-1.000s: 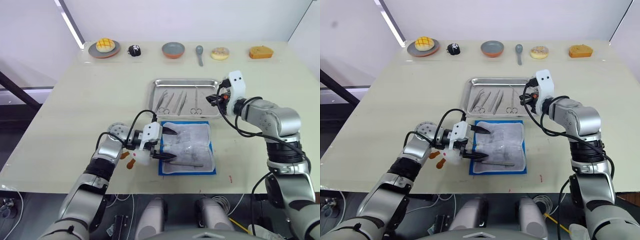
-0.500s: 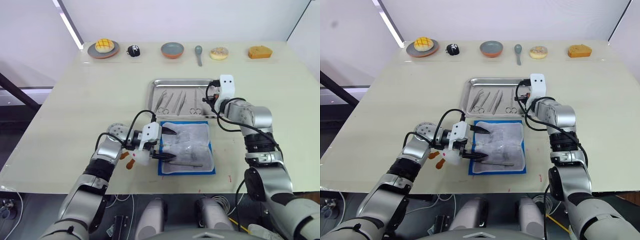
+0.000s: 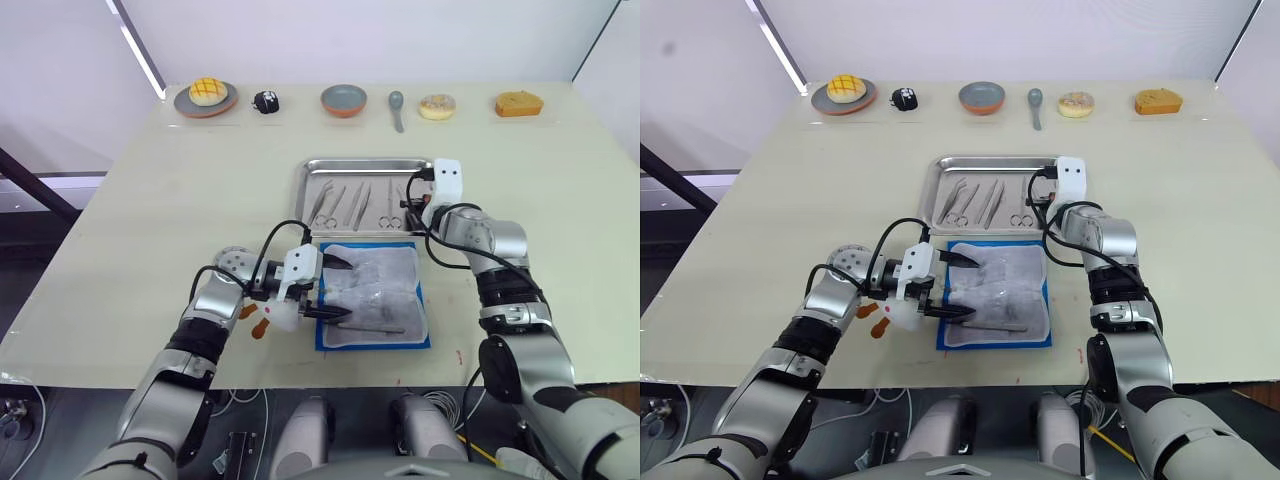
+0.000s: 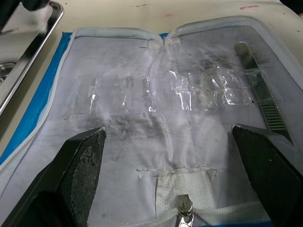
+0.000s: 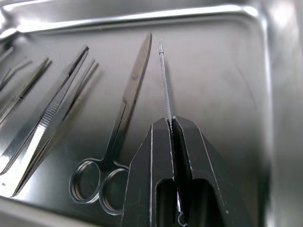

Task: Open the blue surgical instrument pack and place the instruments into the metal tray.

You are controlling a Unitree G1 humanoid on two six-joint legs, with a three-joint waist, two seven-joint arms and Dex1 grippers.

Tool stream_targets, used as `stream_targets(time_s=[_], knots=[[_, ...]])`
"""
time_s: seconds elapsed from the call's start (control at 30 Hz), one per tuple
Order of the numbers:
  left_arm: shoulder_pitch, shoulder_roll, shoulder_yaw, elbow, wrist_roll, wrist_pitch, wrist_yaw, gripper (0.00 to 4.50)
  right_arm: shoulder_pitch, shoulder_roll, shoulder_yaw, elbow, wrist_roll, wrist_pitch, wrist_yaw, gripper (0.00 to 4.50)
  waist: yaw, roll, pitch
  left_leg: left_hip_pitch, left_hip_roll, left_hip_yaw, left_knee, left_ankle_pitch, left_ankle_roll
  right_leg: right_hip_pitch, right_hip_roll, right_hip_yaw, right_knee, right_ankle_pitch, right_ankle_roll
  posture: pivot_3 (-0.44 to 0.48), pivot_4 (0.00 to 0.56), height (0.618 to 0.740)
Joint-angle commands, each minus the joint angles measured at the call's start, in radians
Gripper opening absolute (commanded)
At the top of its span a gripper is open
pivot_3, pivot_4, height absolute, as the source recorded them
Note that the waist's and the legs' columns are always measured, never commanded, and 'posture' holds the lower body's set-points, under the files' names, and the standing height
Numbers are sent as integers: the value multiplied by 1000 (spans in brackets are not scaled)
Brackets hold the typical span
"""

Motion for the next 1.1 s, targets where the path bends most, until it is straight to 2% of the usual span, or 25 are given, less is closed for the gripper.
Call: stream_targets(time_s=[0.03,0.1,0.13,0.23,0.33,0.43,0.53,0.67,0.73,0.83,0.97,1.1], knots=[[34,-2,-34,30,35,17,7,4500,-33,1,-15,-5,2,-29,7,75,0,0,0,0,0,0,0,0,0,0,0,0,0,0,0,0,150,740],[33,-3,-35,29,35,18,8,4500,-31,0,-16,0,3,-31,12,75,0,0,0,0,0,0,0,0,0,0,0,0,0,0,0,0,150,740],[34,-3,-35,27,35,18,8,4500,-30,-1,-16,1,4,-30,15,640,0,0,0,0,0,0,0,0,0,0,0,0,0,0,0,0,150,740],[36,-3,-35,23,34,20,10,4500,-26,-9,-6,-10,-3,-31,24,1827,0,0,0,0,0,0,0,0,0,0,0,0,0,0,0,0,150,740],[39,-2,-34,19,32,23,12,4500,-13,-23,-3,-72,8,-13,48,3304,0,0,0,0,0,0,0,0,0,0,0,0,0,0,0,0,150,740],[40,-2,-34,17,32,24,13,4500,18,-47,11,-168,35,-5,118,3304,0,0,0,0,0,0,-1,0,0,0,0,0,-1,0,0,0,150,740],[41,-2,-33,17,31,25,14,4500,100,-107,46,-346,94,-9,272,3304,2,0,0,-1,0,-1,-1,0,0,0,0,-1,-2,0,0,0,150,740],[41,0,-31,22,31,22,12,4500,252,-257,76,-578,158,-62,490,3304,3,0,0,-2,0,-2,-3,0,0,0,-1,-2,-5,0,0,0,150,740],[41,1,-30,23,31,21,10,4500,301,-314,71,-641,177,-82,550,3304,3,0,0,-2,0,-2,-3,0,0,0,-1,-2,-6,0,0,0,150,740],[39,1,-31,28,31,19,7,4500,395,-445,19,-739,275,-84,723,3304,3,1,0,-1,0,-1,-3,0,0,1,0,-1,-6,-2,4,0,150,740],[35,2,-31,37,31,15,2,4500,492,-569,-35,-813,345,-101,845,4452,1,0,0,-1,0,-1,-3,0,0,2,0,-1,-7,-2,4,0,150,740],[30,4,-30,50,31,8,-4,4500,623,-698,-133,-882,401,-125,971,4452,6,0,1,-2,0,-2,-3,0,0,2,0,-2,-10,-3,5,0,150,740]])
